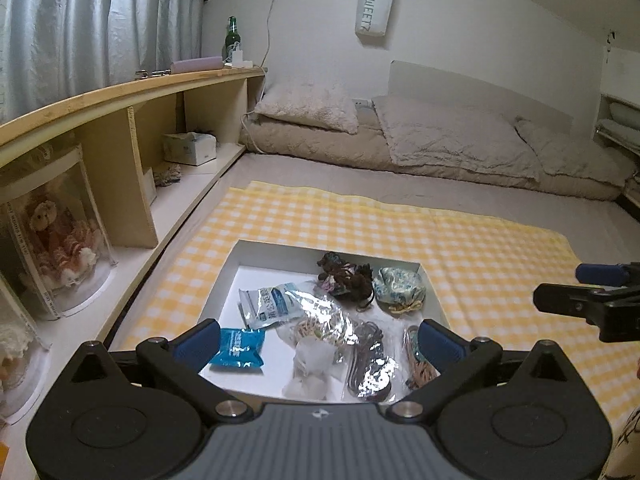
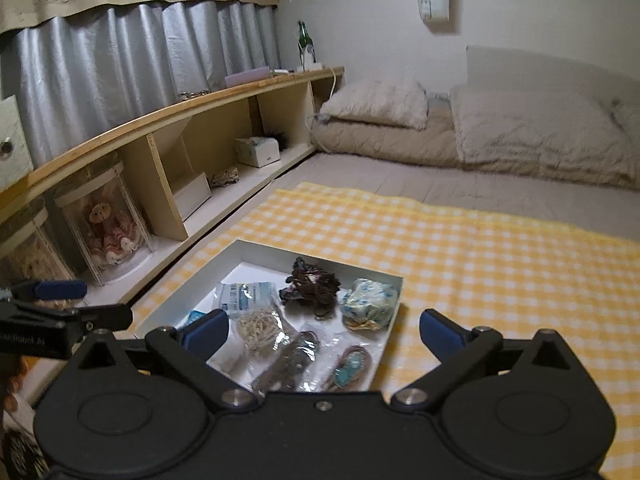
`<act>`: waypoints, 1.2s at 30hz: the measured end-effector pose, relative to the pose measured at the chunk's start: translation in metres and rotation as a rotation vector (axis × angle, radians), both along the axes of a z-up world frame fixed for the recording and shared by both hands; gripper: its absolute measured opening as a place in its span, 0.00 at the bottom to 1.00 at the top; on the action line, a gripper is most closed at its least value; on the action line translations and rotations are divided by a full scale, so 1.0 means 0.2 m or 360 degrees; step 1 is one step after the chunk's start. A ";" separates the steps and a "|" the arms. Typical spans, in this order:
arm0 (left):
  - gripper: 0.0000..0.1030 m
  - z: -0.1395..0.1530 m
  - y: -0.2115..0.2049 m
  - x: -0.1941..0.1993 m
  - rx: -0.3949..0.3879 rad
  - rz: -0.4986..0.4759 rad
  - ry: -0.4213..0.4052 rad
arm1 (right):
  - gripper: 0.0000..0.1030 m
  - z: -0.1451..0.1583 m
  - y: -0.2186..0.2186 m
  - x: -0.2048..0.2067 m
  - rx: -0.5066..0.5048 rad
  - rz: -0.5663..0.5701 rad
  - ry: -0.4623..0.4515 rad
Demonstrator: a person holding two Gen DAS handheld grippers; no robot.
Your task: Organize soft objects
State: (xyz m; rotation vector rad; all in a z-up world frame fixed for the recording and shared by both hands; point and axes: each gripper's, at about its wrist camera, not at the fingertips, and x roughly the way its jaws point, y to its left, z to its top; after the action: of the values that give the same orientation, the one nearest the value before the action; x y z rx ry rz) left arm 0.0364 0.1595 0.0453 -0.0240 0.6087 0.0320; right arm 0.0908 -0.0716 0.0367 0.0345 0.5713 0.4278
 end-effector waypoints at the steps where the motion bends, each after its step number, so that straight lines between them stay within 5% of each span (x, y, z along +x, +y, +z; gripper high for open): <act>1: 1.00 0.00 0.00 -0.01 0.0007 -0.0006 -0.0006 | 1.00 -0.01 -0.01 -0.02 -0.0011 -0.0004 -0.0017; 36: 1.00 -0.09 -0.10 -0.11 0.0102 -0.0023 -0.0011 | 1.00 -0.14 -0.07 -0.23 -0.0057 -0.0112 -0.0087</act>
State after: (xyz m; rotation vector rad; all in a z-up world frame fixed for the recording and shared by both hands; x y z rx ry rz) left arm 0.0140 0.1399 0.0273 0.0423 0.6009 0.0376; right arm 0.0440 -0.0853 0.0085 0.0087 0.5222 0.3488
